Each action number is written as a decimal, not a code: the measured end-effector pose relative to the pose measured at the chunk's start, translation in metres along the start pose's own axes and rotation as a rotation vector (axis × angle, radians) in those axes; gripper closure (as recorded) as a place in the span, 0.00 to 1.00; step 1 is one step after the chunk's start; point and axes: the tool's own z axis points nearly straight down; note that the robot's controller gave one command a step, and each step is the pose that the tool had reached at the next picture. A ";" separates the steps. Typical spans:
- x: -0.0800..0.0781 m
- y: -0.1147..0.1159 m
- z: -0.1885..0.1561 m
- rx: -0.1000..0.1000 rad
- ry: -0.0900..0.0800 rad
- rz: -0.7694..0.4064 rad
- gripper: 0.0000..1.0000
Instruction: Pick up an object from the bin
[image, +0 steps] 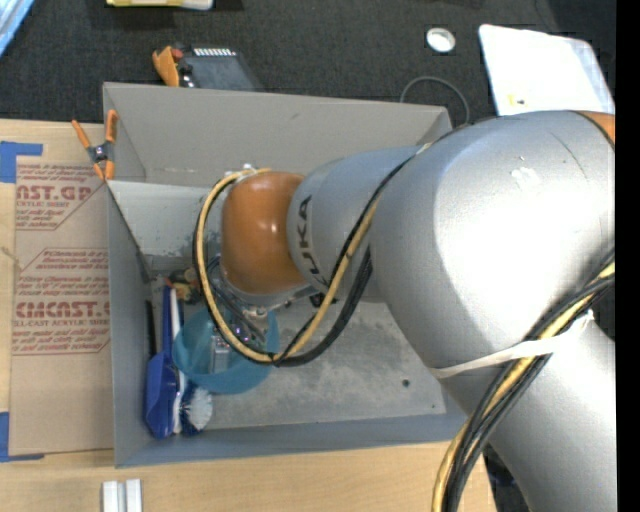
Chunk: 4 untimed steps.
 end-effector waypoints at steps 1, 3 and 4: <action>0.002 -0.023 -0.018 0.001 0.005 -0.021 0.00; 0.045 0.014 -0.022 0.002 -0.010 -0.448 1.00; 0.045 0.014 -0.022 0.002 -0.010 -0.448 1.00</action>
Offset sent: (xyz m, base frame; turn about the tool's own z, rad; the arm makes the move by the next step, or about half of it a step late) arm -0.0376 -0.0287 0.0165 -0.3736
